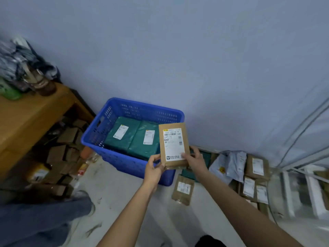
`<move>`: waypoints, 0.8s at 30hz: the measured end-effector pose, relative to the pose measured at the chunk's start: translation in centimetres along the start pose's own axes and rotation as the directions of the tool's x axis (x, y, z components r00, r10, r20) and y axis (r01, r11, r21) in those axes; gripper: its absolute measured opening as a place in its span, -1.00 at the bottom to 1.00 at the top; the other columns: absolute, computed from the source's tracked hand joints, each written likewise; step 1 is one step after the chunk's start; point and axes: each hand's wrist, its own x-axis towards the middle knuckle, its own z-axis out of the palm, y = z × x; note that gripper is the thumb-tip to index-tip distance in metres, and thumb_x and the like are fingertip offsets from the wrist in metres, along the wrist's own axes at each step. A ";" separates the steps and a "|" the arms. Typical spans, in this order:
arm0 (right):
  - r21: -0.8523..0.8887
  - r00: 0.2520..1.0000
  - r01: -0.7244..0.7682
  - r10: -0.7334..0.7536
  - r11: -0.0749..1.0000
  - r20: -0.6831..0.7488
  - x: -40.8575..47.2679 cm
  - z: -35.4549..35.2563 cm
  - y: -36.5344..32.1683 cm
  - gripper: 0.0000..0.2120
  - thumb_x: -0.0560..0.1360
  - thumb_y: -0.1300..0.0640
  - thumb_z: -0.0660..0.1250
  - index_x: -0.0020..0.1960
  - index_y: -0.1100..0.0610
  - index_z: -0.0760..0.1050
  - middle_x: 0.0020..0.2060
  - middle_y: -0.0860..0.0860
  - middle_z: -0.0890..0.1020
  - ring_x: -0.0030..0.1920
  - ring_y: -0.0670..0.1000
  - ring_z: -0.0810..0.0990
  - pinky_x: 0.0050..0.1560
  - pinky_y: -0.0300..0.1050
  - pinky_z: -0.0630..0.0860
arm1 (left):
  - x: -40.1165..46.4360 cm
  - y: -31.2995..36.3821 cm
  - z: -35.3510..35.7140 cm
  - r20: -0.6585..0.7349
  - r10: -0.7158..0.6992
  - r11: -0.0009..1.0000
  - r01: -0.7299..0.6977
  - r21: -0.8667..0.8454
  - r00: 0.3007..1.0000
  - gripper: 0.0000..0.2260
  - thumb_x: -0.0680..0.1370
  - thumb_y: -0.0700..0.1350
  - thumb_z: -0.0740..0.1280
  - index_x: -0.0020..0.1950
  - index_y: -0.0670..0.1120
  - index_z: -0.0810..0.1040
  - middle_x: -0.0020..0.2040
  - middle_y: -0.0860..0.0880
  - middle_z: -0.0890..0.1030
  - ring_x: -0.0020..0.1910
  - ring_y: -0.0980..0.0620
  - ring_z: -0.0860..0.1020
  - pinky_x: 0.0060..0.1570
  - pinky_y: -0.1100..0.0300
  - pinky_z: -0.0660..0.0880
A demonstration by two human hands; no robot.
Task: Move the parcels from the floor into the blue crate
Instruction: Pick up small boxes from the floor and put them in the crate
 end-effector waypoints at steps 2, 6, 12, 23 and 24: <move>-0.039 1.000 0.002 -0.001 0.999 0.006 0.0 3.1 -0.2 -0.56 0.51 0.13 0.34 0.35 -0.02 0.34 0.18 0.06 0.53 0.12 0.08 0.54 0.18 0.08 0.53 | 0.5 0.2 -2.9 -0.015 -0.020 1.000 0.020 0.003 1.000 -0.77 0.52 -0.35 0.33 0.07 -0.07 0.51 0.12 -0.04 0.60 0.09 0.00 0.59 0.10 0.11 0.56; -0.061 1.000 -0.015 0.015 0.998 0.002 1.7 7.6 -0.4 -0.59 0.52 0.12 0.32 0.34 -0.04 0.34 0.15 0.01 0.52 0.11 0.07 0.54 0.17 0.17 0.54 | 3.4 0.2 -6.6 -0.033 -0.051 0.999 0.052 0.013 0.998 -0.77 0.52 -0.34 0.33 0.07 -0.04 0.52 0.17 -0.09 0.59 0.14 -0.06 0.60 0.19 -0.06 0.53; 0.026 0.995 -0.094 0.093 0.995 0.040 7.1 13.4 -0.6 -0.59 0.53 0.15 0.30 0.34 -0.06 0.34 0.18 0.03 0.55 0.11 0.09 0.57 0.07 0.19 0.60 | 9.9 0.1 -10.8 -0.067 -0.083 0.994 0.087 0.063 0.994 -0.73 0.49 -0.39 0.32 0.07 -0.06 0.54 0.10 -0.04 0.62 0.14 -0.10 0.58 0.19 -0.12 0.51; 0.159 0.951 -0.242 0.267 0.957 -0.157 17.6 18.7 0.1 -0.57 0.55 0.09 0.32 0.38 -0.04 0.33 0.25 0.02 0.50 0.18 0.08 0.52 0.16 0.16 0.55 | 24.4 1.1 -10.4 -0.026 -0.233 0.946 0.233 0.226 0.972 -0.72 0.53 -0.37 0.30 0.14 -0.06 0.47 0.16 -0.04 0.52 0.16 -0.07 0.52 0.24 -0.09 0.48; 0.156 0.945 -0.231 0.260 0.960 -0.200 18.2 18.6 0.2 -0.62 0.54 0.08 0.34 0.33 -0.03 0.36 0.23 0.03 0.52 0.17 0.07 0.52 0.18 0.15 0.54 | 25.4 1.0 -9.8 -0.008 -0.255 0.940 0.250 0.231 0.967 -0.73 0.53 -0.36 0.30 0.12 -0.04 0.47 0.14 -0.02 0.52 0.16 -0.07 0.53 0.23 -0.10 0.49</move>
